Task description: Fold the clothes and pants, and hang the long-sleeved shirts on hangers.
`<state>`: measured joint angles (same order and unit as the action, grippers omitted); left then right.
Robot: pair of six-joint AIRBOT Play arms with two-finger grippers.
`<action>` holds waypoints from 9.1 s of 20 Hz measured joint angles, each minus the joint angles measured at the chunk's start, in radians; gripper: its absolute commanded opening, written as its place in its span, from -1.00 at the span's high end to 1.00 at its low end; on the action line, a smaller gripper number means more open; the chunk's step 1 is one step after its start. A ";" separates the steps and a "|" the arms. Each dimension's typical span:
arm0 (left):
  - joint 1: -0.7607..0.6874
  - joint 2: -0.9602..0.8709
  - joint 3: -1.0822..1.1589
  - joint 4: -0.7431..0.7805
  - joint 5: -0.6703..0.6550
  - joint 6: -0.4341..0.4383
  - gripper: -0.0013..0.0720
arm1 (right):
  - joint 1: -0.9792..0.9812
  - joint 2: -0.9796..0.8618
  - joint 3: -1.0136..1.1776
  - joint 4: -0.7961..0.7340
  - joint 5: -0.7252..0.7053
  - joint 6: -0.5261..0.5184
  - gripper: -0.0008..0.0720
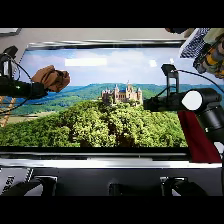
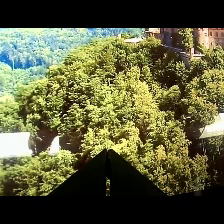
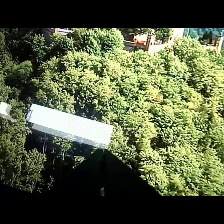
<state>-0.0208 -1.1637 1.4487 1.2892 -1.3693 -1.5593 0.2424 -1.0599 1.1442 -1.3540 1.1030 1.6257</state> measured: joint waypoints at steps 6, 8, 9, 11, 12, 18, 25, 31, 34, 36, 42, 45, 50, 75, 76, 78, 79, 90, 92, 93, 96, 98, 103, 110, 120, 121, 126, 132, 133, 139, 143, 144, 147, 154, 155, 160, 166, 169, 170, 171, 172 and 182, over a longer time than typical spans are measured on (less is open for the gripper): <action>0.000 0.000 0.000 0.000 0.000 0.000 0.92 | 0.000 0.000 0.000 0.000 0.000 0.000 0.87; 0.000 0.000 0.000 0.000 0.000 0.000 0.92 | 0.000 0.000 0.000 0.000 0.000 0.000 0.87; 0.000 0.000 0.000 0.000 0.000 0.000 0.92 | 0.000 0.000 0.000 0.000 0.000 0.000 0.87; 0.000 0.000 0.000 0.000 0.000 0.000 0.92 | 0.000 0.000 0.000 0.000 0.000 0.000 0.87; 0.000 0.000 0.000 0.000 0.000 0.000 0.92 | 0.000 0.000 0.000 0.000 0.000 0.000 0.87; 0.000 0.000 0.000 0.000 0.000 0.000 0.92 | 0.000 0.000 0.000 0.000 0.001 0.000 0.87; 0.000 0.000 0.000 0.000 0.010 0.000 0.91 | 0.000 0.000 0.000 0.000 -0.021 0.000 0.87; 0.000 -0.011 0.000 0.007 0.035 -0.015 -0.88 | 0.000 0.000 0.000 0.001 -0.037 0.000 0.87; 0.006 -0.049 0.006 0.116 0.086 -0.100 -0.88 | 0.000 0.000 0.000 0.002 -0.029 0.001 0.87; 0.029 -0.113 0.023 0.240 0.159 -0.180 -0.88 | 0.000 0.000 0.000 0.004 -0.010 0.001 0.87; 0.120 -0.404 0.060 0.402 0.525 -0.334 -0.23 | 0.000 0.000 0.000 0.004 0.077 0.005 0.54; 0.140 -0.535 0.065 0.421 0.755 -0.371 -0.22 | 0.000 0.000 0.000 0.004 0.109 0.014 0.54; 0.151 -0.693 0.100 0.431 0.972 -0.431 0.13 | 0.000 0.000 0.000 0.004 0.119 0.017 0.54; -0.654 -0.616 0.452 -0.293 0.341 -0.374 0.72 | 0.000 0.129 0.000 -0.737 0.484 0.442 0.39; -0.695 -0.653 0.451 -0.294 0.335 -0.391 0.20 | 0.000 0.145 0.000 -0.761 0.497 0.444 0.39; -0.750 -0.714 0.450 -0.307 0.330 -0.415 -0.55 | 0.000 0.166 0.000 -0.784 0.507 0.448 0.34; -0.762 -0.733 0.449 -0.312 0.319 -0.423 -0.55 | 0.000 0.173 0.000 -0.785 0.508 0.452 0.19; -0.368 -0.469 0.449 -0.079 -0.021 -0.303 -0.55 | -0.452 0.034 0.079 -0.143 0.333 0.344 -0.54; -0.282 -0.423 0.449 -0.050 -0.063 -0.283 -0.55 | -0.594 -0.024 0.041 0.028 0.327 0.209 -0.54; -0.248 -0.408 0.449 -0.038 -0.075 -0.280 -0.55 | -0.647 -0.053 0.002 0.098 0.315 0.143 -0.54; -0.173 -0.387 0.449 -0.023 -0.101 -0.269 -0.55 | -0.728 -0.129 -0.158 0.239 0.270 -0.020 -0.54; -0.146 -0.384 0.449 -0.014 -0.112 -0.265 -0.55 | -0.750 -0.169 -0.269 0.325 0.230 -0.113 -0.54; -0.124 -0.398 0.449 -0.007 -0.121 -0.261 -0.55 | -0.768 -0.235 -0.466 0.535 0.107 -0.282 -0.52; -0.109 -0.422 0.449 -0.004 -0.128 -0.263 -0.55 | -0.723 -0.314 -0.533 0.689 0.031 -0.385 0.54; 0.035 -0.417 0.130 -0.164 0.023 -0.019 -0.55 | -0.640 -0.227 -0.525 0.686 -0.011 -0.415 0.88; 0.042 -0.423 0.064 -0.224 0.083 0.025 -0.55 | -0.639 -0.212 -0.525 0.686 -0.003 -0.415 0.88; 0.018 -0.510 -0.134 -0.537 0.293 0.217 -0.55 | -0.637 -0.167 -0.523 0.689 0.025 -0.414 0.87; -0.072 -0.632 -0.173 -0.703 0.360 0.314 -0.55 | -0.637 -0.157 -0.523 0.689 0.045 -0.406 0.87; -0.083 -0.643 -0.175 -0.711 0.364 0.316 -0.54 | -0.637 -0.157 -0.523 0.689 0.047 -0.406 0.87; -0.136 -0.682 -0.162 -0.748 0.386 0.319 0.92 | -0.637 -0.156 -0.523 0.692 0.053 -0.399 0.88; -0.131 -0.676 -0.105 -0.764 0.365 0.303 0.93 | -0.637 -0.134 -0.503 0.692 0.055 -0.399 0.88; -0.116 -0.666 -0.078 -0.766 0.355 0.296 0.93 | -0.637 -0.121 -0.480 0.692 0.055 -0.399 0.88; -0.056 -0.602 0.018 -0.691 0.286 0.241 0.93 | -0.637 -0.067 -0.349 0.689 0.051 -0.403 0.88; 0.104 -0.240 0.306 -0.455 0.187 0.117 0.93 | -0.637 0.095 0.163 0.690 0.175 -0.402 0.88; 0.119 -0.169 0.334 -0.441 0.180 0.105 0.93 | -0.636 0.125 0.228 0.691 0.197 -0.393 0.88; 0.153 0.152 0.389 -0.291 0.170 -0.005 0.93 | -0.637 0.286 0.402 0.689 0.293 -0.310 0.88; 0.160 0.293 0.396 -0.154 0.169 -0.110 0.93 | -0.636 0.364 0.444 0.691 0.296 -0.128 0.88; 0.147 0.219 0.378 -0.139 0.163 -0.123 0.93 | -0.636 0.287 0.436 0.661 0.312 -0.008 0.88; 0.134 0.171 0.368 -0.134 0.163 -0.123 0.93 | -0.636 0.246 0.423 0.657 0.320 0.014 0.88; 0.118 0.118 0.359 -0.130 0.161 -0.123 0.93 | -0.636 0.195 0.406 0.651 0.325 0.029 0.88; 0.098 0.051 0.352 -0.130 0.158 -0.121 0.93 | -0.636 0.140 0.383 0.642 0.327 0.034 0.88; -0.053 -0.616 0.338 -0.189 0.311 -0.117 0.93 | -0.539 -0.524 0.207 0.641 0.015 -0.007 0.88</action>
<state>-0.0742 -1.7802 1.7870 1.1004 -1.0584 -1.6768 -0.2970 -1.5837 1.3514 -0.7132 1.1179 1.6188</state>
